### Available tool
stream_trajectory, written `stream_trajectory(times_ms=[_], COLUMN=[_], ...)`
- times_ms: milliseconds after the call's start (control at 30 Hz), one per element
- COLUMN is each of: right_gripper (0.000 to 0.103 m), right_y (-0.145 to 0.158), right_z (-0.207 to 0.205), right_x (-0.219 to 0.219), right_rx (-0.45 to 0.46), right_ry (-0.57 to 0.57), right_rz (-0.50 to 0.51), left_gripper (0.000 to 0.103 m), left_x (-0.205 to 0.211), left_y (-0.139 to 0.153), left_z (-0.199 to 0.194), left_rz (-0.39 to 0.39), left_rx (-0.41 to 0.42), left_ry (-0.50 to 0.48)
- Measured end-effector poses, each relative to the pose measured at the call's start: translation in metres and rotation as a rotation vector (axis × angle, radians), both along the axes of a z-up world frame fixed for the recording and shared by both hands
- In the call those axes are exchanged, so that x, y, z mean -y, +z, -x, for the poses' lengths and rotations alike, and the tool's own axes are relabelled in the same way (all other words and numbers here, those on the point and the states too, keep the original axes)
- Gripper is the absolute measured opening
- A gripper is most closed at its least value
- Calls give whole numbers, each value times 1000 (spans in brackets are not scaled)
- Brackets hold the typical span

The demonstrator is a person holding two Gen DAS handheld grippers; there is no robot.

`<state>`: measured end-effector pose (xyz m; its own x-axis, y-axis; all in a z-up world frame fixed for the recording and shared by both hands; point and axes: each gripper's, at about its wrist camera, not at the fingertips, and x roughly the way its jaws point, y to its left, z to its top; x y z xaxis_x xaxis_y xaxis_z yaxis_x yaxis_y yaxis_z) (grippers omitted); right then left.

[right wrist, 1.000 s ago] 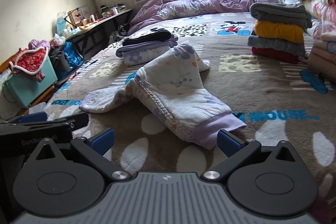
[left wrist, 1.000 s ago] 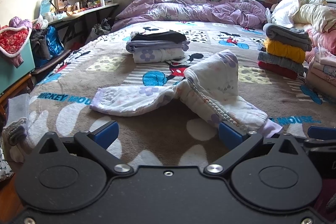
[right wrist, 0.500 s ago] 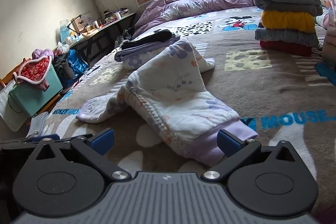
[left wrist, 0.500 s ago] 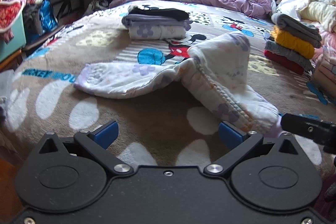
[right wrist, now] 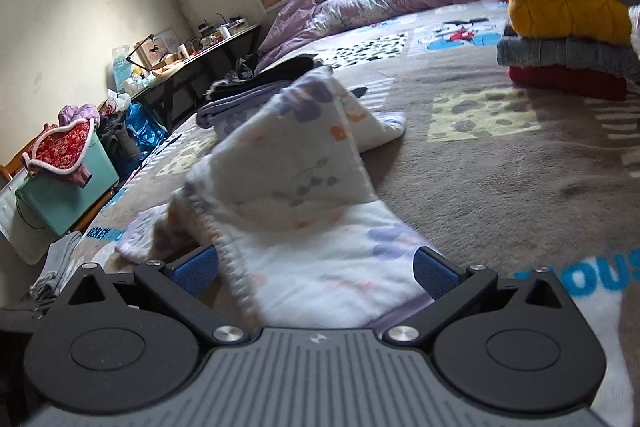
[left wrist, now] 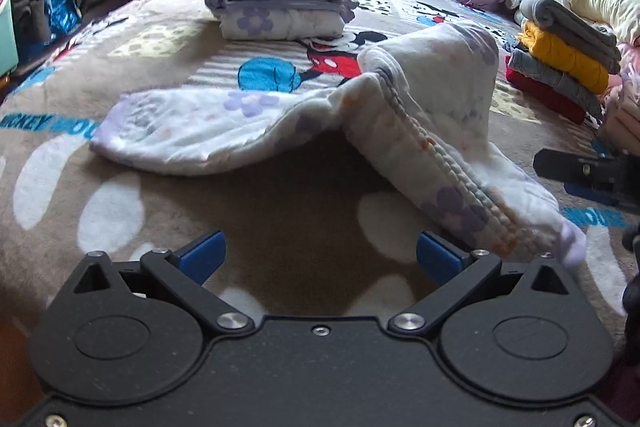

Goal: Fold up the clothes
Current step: 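Grasp the lavender cuff with the right gripper while the left gripper grasps the garment edge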

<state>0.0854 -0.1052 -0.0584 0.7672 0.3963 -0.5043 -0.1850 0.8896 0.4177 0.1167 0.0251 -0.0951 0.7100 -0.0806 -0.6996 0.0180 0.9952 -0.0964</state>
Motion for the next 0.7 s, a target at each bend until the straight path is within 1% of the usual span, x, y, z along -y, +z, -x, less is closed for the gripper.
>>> stream_trajectory(times_ms=[67,267,300,333,367,433,500,567,633,667,700], right_gripper=[103,103,103,103,103,103,99,98,98,98,97], right_y=[-5,-14,-15,-15,-18,-25,-33,-40,-45,-47,-49], right_z=[-13,-43,-47,-51,-55,-62,-68,-72,-72,-72,-72], right_x=[8,25,26,27,30,37,44,50,54,55,57], right_rx=[-10,-13,-10,-10,-17,-32,-67,-95,-114,-123,-132], right_ry=[11,65,82,95,105,125,128,126,116,117,118], right_rz=[-11,-103,-108,-114,-135,-175,-202,-219,-192,-196,-200], left_gripper=[103,102,100,96,94,87,86,86,85,84,78], left_x=[-1,-2,-2,-2,-2,1,3,4,5,7,8], left_y=[-4,-11,-12,-13,-13,-14,-15,-16,-18,-20,-21], left_z=[-6,-23,-25,-26,-28,-32,-36,-40,-45,-47,-49], left_rz=[26,125,146,166,184,202,221,239,265,276,288], left_rx=[-8,48,61,73,86,108,123,138,150,153,155], left_ry=[-5,-52,-61,-70,-85,-101,-126,-143,-162,-170,-178])
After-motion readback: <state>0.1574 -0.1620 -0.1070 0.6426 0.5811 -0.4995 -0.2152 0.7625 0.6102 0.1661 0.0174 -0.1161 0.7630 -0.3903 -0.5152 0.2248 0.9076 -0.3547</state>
